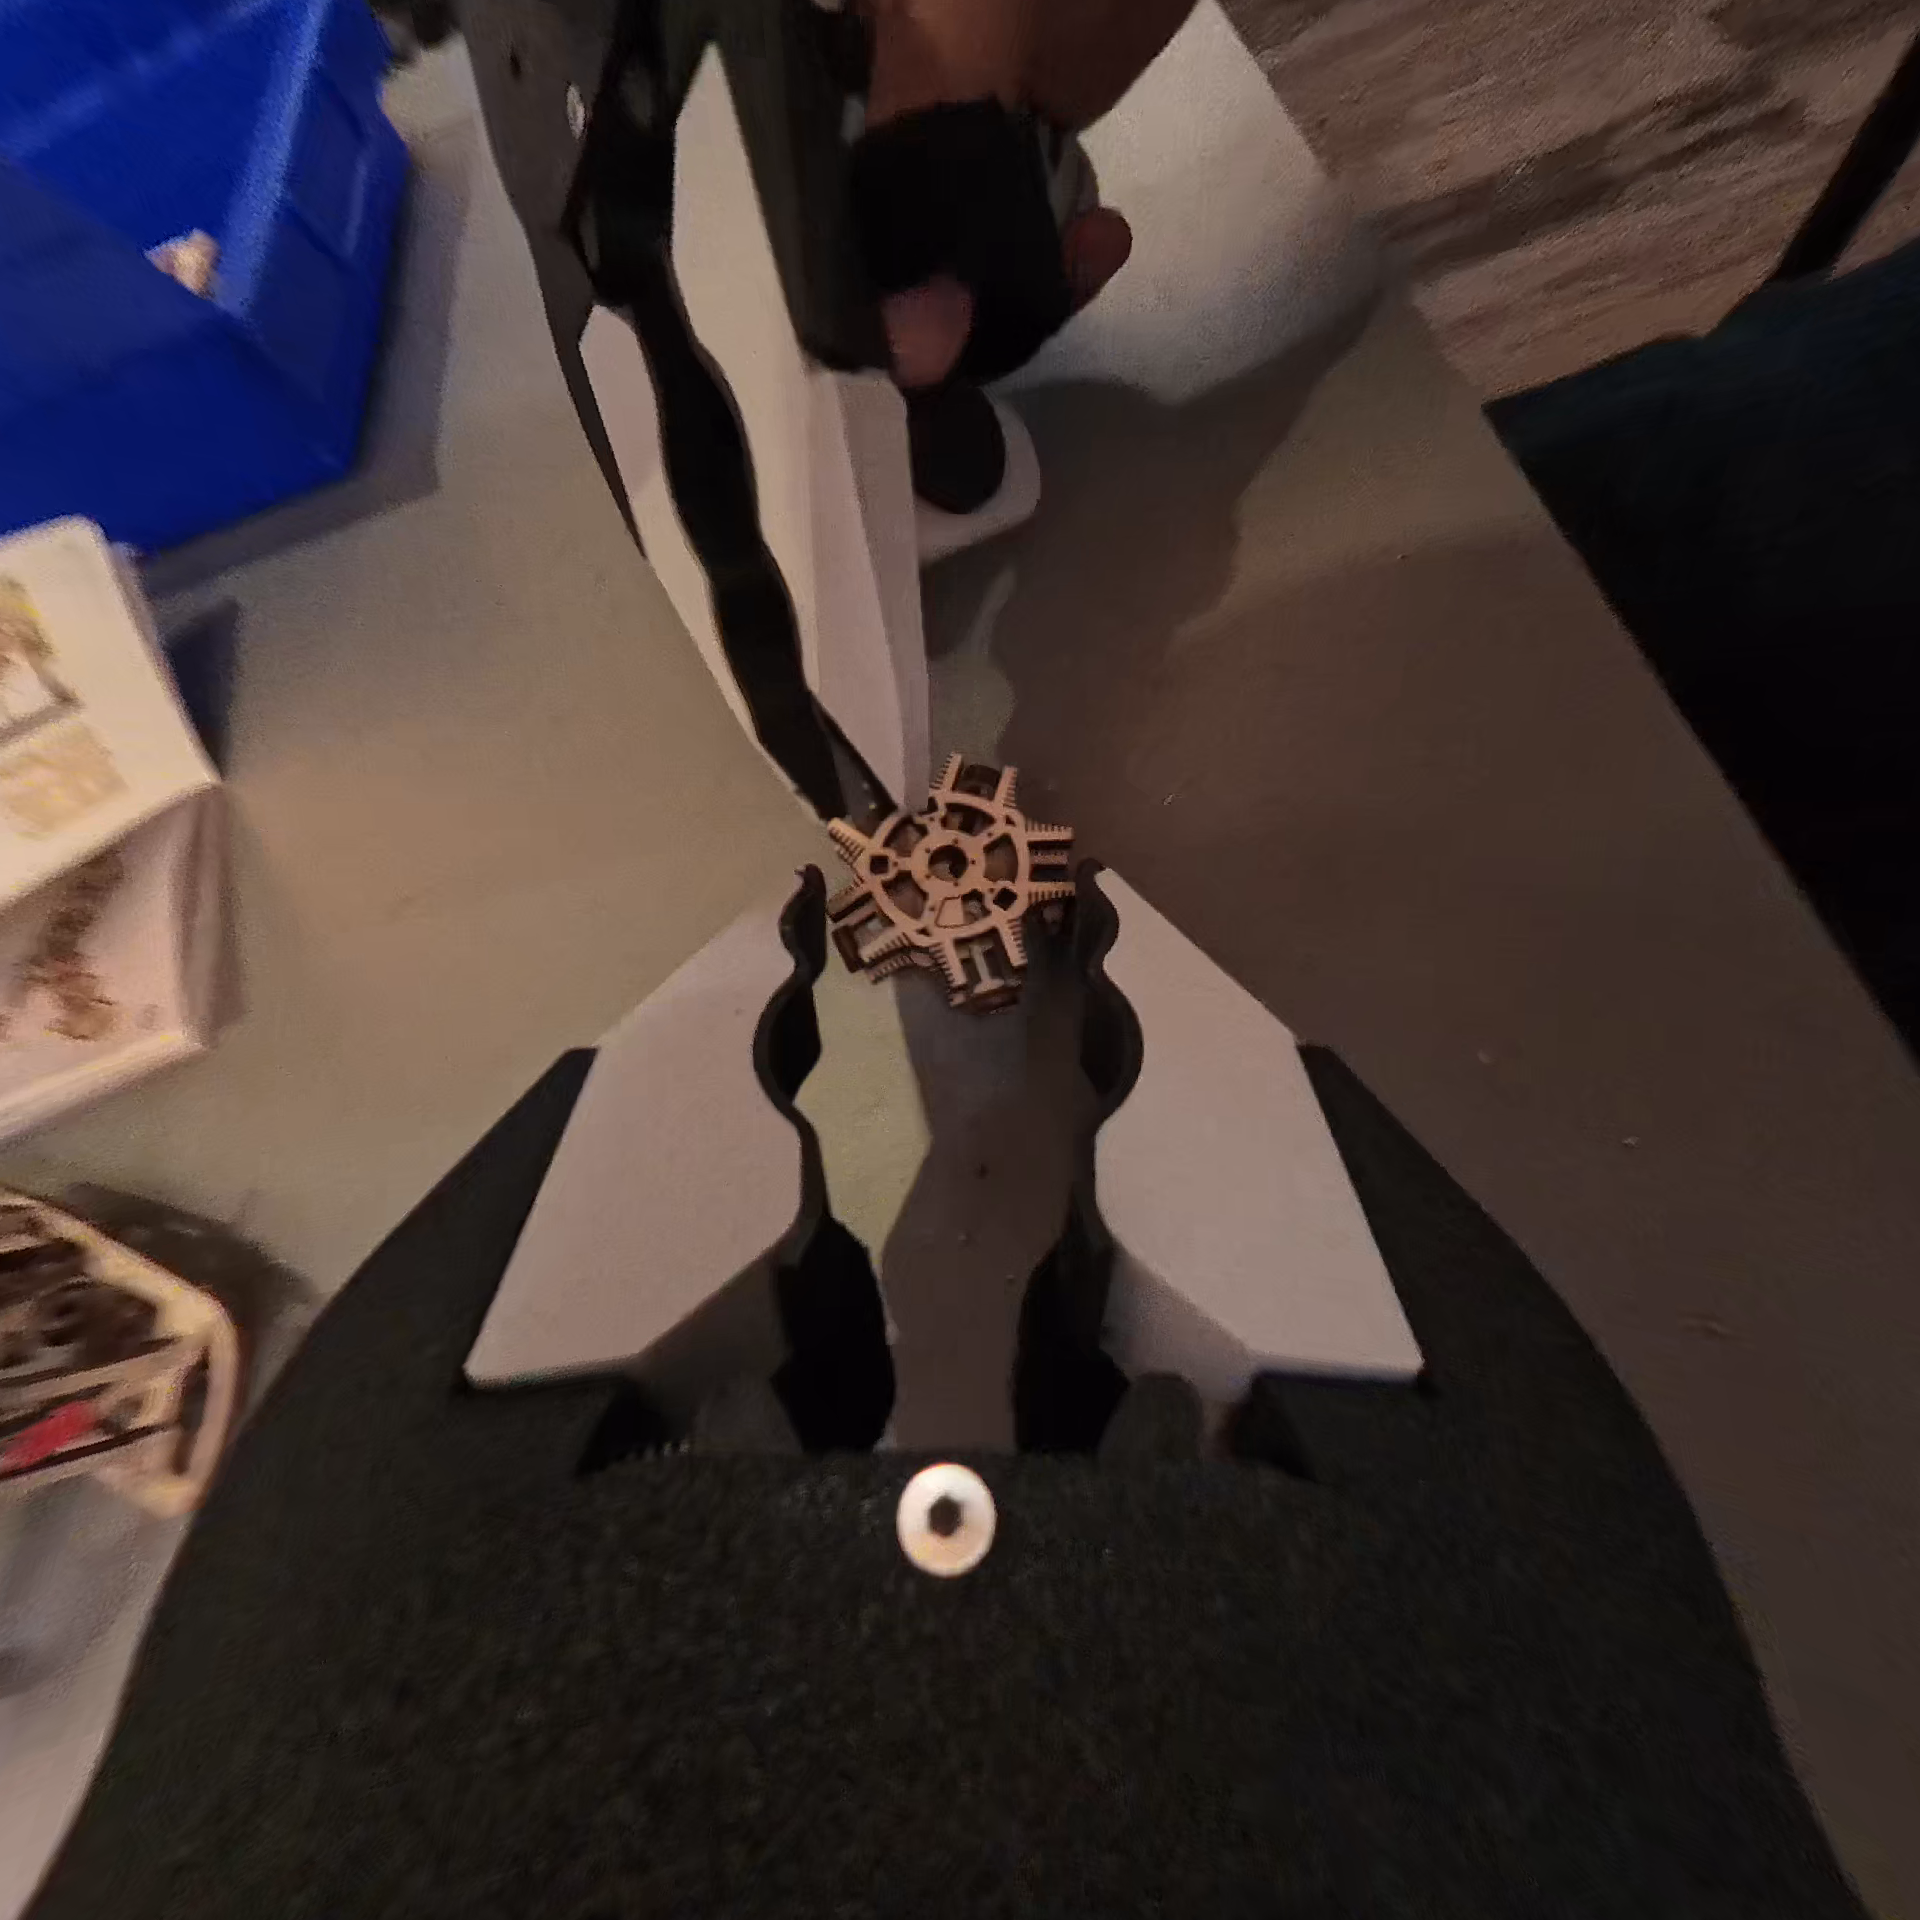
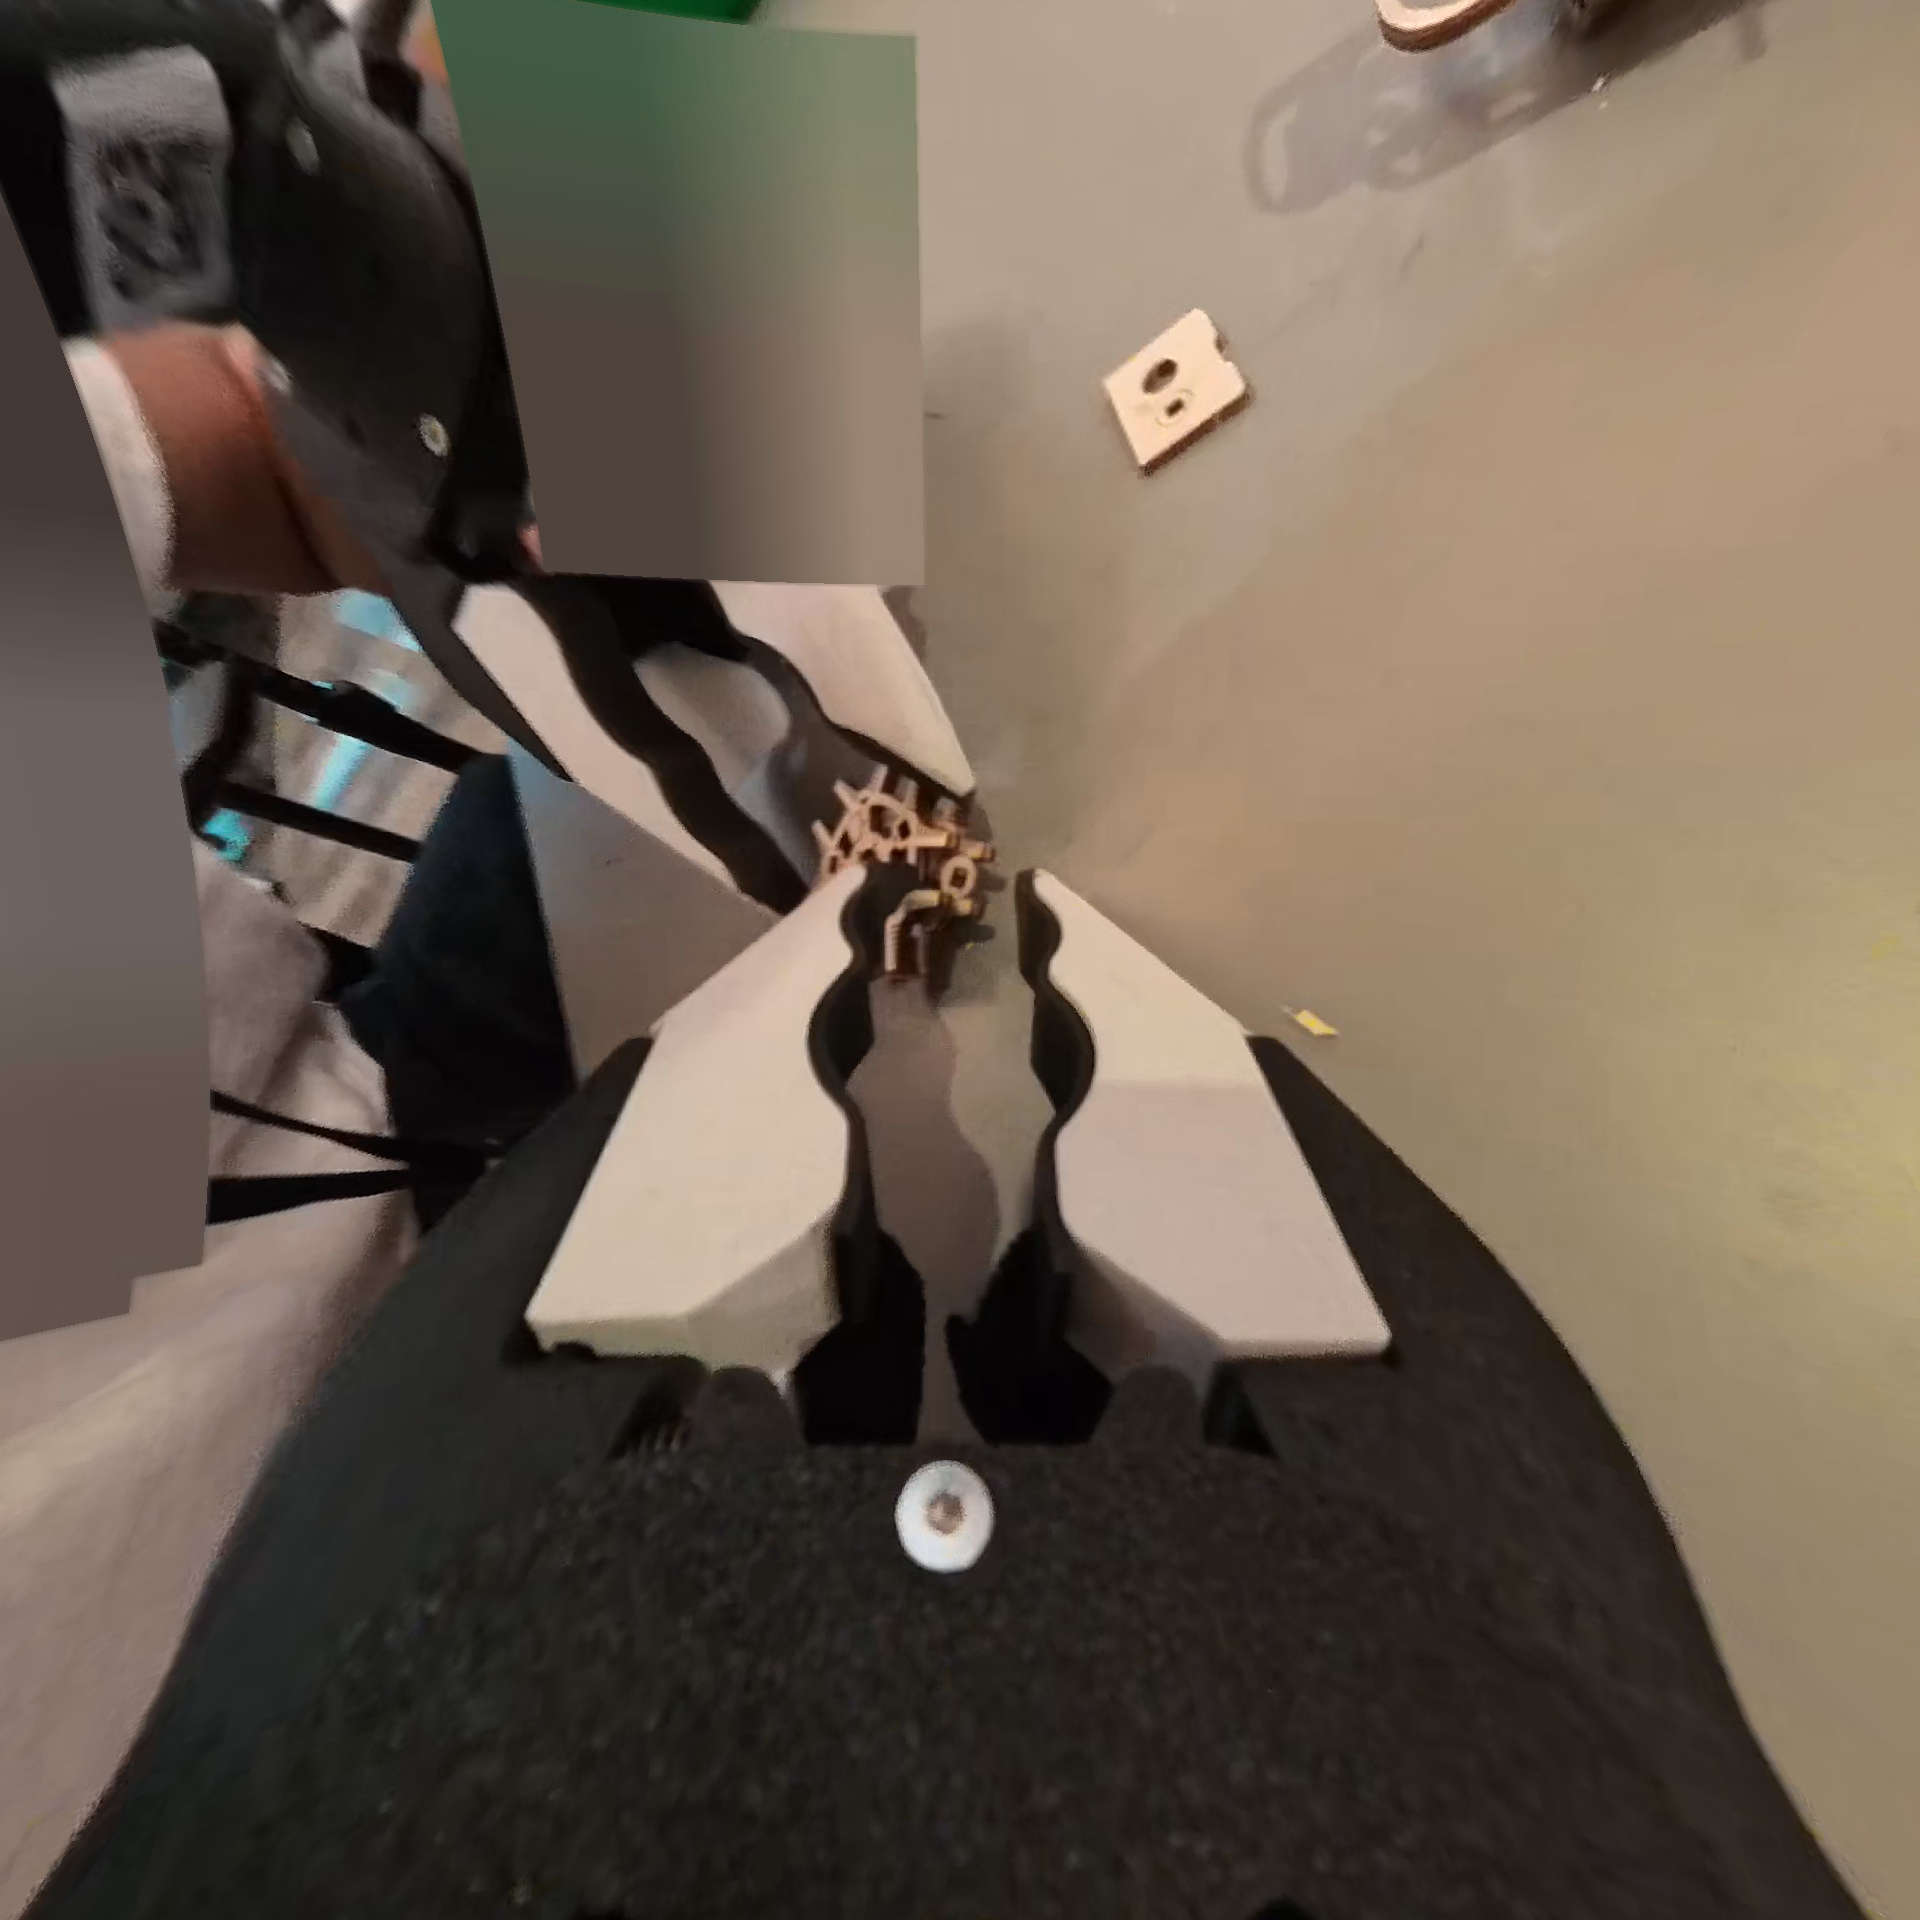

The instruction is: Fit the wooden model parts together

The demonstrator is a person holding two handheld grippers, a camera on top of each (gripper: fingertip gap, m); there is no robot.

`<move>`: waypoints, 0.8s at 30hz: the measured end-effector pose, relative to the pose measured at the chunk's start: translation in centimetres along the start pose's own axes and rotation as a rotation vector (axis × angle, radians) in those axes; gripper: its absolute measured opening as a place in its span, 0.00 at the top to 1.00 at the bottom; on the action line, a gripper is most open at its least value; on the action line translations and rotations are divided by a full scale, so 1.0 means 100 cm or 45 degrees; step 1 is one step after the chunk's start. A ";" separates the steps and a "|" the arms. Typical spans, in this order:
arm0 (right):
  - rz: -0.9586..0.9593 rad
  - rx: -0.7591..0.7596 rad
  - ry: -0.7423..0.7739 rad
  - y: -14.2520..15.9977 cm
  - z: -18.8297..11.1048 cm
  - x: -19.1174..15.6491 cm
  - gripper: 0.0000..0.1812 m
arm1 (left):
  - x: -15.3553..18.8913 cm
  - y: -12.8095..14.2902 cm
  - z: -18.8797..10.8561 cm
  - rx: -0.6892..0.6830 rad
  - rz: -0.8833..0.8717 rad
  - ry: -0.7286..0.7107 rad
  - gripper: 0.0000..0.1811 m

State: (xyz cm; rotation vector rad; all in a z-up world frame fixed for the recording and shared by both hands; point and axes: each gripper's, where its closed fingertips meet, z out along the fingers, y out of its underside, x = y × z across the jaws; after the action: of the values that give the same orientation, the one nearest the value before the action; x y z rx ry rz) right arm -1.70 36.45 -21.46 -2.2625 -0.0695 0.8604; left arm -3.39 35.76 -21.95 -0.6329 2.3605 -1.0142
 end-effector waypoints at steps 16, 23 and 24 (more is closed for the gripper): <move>0.030 0.034 -0.392 0.004 -0.008 -0.035 0.93 | 0.014 -0.021 -0.011 0.082 0.470 -0.205 0.75; 0.098 0.028 -0.476 0.007 -0.009 -0.040 0.94 | 0.021 -0.023 -0.013 0.102 0.463 -0.155 0.75; 0.117 0.026 -0.483 0.008 -0.008 -0.039 0.94 | 0.022 -0.022 -0.013 0.098 0.461 -0.147 0.75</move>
State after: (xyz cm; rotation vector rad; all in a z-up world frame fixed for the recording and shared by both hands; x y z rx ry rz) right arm -4.41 34.28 -19.31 -2.0695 -0.1293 1.3240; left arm -5.34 33.83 -20.06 -0.2154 2.2157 -0.8744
